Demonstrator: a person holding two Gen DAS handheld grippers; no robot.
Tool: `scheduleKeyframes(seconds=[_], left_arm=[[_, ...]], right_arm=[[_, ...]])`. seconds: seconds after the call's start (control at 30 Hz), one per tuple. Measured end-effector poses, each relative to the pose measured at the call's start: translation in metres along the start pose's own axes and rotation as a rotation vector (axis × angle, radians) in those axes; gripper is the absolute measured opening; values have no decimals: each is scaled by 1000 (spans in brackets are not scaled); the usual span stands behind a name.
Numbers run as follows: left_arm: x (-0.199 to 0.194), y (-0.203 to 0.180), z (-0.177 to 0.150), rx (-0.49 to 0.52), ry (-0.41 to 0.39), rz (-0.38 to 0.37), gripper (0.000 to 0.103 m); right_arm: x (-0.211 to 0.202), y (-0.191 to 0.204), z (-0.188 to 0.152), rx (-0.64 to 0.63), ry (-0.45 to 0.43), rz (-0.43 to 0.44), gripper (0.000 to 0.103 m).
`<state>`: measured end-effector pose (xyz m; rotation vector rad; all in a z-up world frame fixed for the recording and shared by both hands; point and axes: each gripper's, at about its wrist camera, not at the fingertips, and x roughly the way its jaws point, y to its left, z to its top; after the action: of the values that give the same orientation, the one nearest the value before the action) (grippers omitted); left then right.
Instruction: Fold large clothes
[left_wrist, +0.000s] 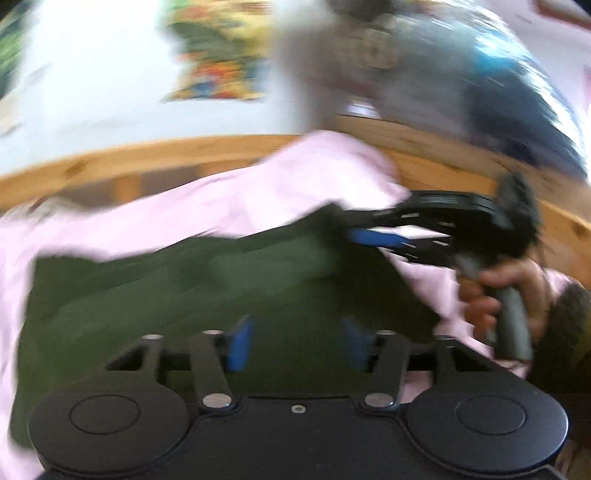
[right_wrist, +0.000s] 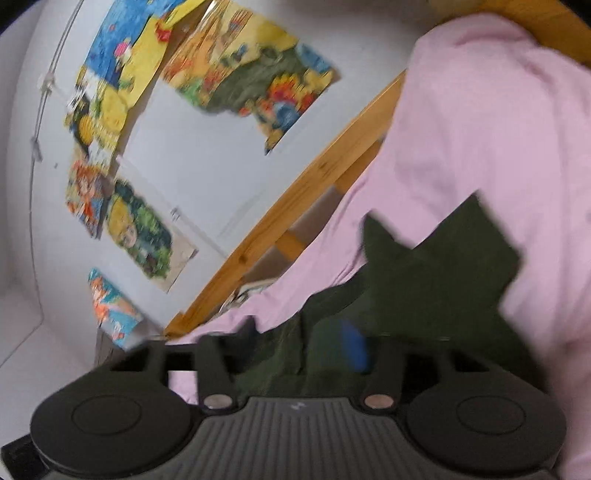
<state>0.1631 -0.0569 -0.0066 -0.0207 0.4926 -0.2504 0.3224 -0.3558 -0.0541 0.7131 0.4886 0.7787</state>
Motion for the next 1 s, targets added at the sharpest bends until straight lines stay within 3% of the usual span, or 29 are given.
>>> scheduleKeyframes(seconds=[0.03,0.07,0.13,0.3,0.47,0.5,0.53,0.57,0.63,0.7,0.77,0.9,1.0], left_arm=[[-7,14,-8,-49,3,39,77],[-13,27,-16,-95,9,76,81],[-25,57,-32,-229,29,162,88],[-38,149,-81,-657,36,295,88],[-12,203,-90,-893,2,307,87],[-6,209,-89,-910,-4,313,81],[2,210,-85,-909,0,326,64],[5,209,-79,-897,12,353,56],[6,197,-67,-841,-23,361,24],[3,179,-45,-719,-60,371,20],[2,153,-13,-544,-107,322,19],[14,83,66,-191,-158,90,18],[31,17,103,45,-141,-87,18]], right_arm=[[7,3,-5,-7,15,5,67],[13,5,-10,-7,24,2,74],[25,8,-19,1,41,-3,78],[39,5,-39,61,70,-19,79],[40,0,-53,79,93,-67,79],[39,-1,-54,79,91,-78,79],[37,-1,-54,77,84,-88,79],[35,-1,-53,73,76,-95,79],[28,1,-50,64,52,-112,79],[20,0,-46,61,24,-134,79],[16,-2,-41,75,5,-147,79],[-1,-16,-30,131,-50,-163,79],[-15,-37,-20,261,-121,-86,79]])
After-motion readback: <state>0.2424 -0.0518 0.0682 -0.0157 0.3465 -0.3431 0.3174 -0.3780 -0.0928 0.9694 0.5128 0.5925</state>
